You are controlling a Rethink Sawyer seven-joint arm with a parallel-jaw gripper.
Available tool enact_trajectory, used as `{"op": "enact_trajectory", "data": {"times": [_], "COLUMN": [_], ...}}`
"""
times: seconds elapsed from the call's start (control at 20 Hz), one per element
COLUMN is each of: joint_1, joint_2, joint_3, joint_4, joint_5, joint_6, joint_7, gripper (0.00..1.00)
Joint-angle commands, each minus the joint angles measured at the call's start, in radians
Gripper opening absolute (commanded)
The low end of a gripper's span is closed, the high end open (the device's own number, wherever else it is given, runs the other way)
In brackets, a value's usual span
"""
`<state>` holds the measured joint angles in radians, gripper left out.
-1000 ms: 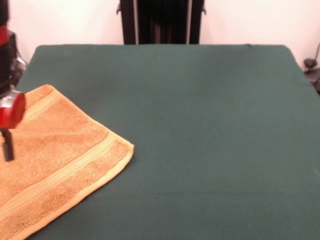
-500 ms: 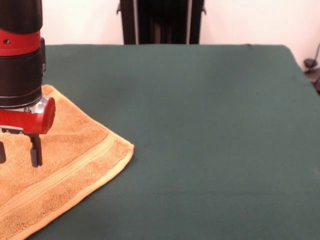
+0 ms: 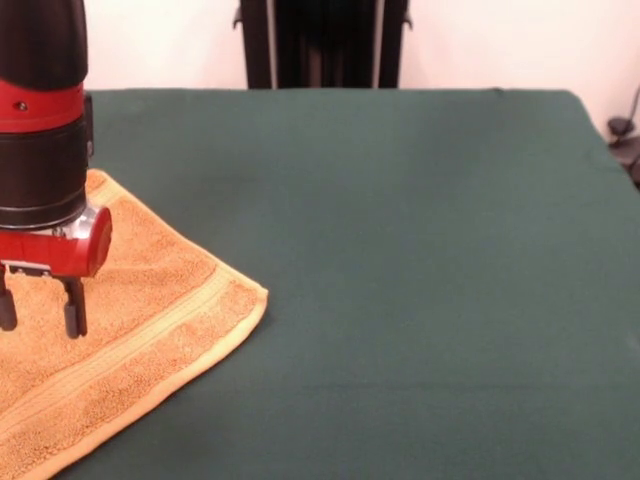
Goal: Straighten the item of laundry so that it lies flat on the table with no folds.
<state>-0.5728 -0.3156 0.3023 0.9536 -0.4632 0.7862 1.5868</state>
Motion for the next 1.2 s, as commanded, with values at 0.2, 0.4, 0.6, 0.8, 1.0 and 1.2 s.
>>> {"op": "enact_trajectory", "data": {"times": [0.2,0.4,0.6,0.8,1.0,1.2], "joint_1": [0.058,0.060,0.060,0.059,0.049,0.046], "joint_2": [0.074,0.074,0.068,0.094,0.150,0.155], "joint_3": [0.008,0.005,0.007,0.013,0.019,0.018], "joint_4": [0.106,0.104,0.107,0.072,0.041,0.036], "joint_5": [0.037,0.033,0.037,0.035,0.016,0.024], "joint_6": [-0.018,-0.011,0.002,0.021,-0.029,-0.012], "joint_7": [0.114,0.097,0.088,0.064,0.050,0.050], "gripper": [1.00,1.00,1.00,1.00,1.00,1.00]}}
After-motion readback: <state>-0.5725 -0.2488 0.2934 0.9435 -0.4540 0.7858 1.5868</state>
